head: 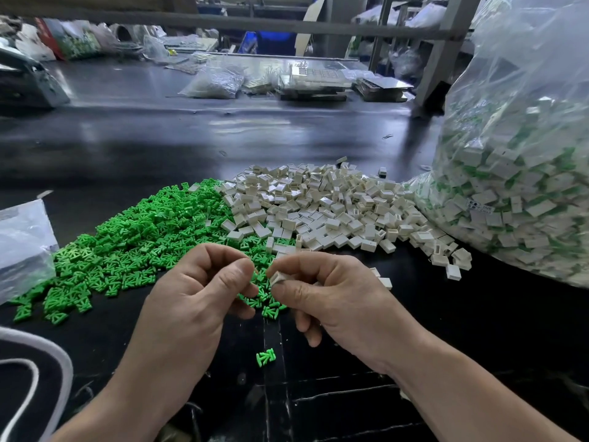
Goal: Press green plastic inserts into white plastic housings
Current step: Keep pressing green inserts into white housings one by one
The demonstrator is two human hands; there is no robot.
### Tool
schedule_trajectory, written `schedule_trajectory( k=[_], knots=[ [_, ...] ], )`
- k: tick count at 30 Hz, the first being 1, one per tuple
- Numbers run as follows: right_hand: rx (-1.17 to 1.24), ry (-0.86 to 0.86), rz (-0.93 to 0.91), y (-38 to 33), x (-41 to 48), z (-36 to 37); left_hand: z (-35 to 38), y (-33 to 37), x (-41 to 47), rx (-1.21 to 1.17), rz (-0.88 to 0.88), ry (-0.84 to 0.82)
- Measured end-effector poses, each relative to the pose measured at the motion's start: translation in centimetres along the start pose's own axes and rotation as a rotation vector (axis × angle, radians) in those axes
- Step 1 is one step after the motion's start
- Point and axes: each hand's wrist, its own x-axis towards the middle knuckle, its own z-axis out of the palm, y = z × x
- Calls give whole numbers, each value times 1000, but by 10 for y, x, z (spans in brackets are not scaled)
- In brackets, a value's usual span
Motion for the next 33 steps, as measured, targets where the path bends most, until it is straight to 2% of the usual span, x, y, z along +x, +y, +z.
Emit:
schedule_trajectory(
  k=[6,11,21,23,27,33],
  knots=[
    [12,-6,-1,-2,-1,-2,0,-6,1,-176,-49,-96],
    [133,-67,19,-5,-3,-3,-1,-4,2,-245,-107,-123],
    [149,-67,5,-7,-3,-2,-1,2,-3,-126,12,-125],
    [149,-79,3,-8,-3,-2,-2,3,-2,-219,-31,-174],
    [191,-148,25,-9,-5,-3,0,6,-1,-514,-241,-298],
    [271,-169,47,-11,-8,3,4,9,-3,-592,-299,-301]
  ],
)
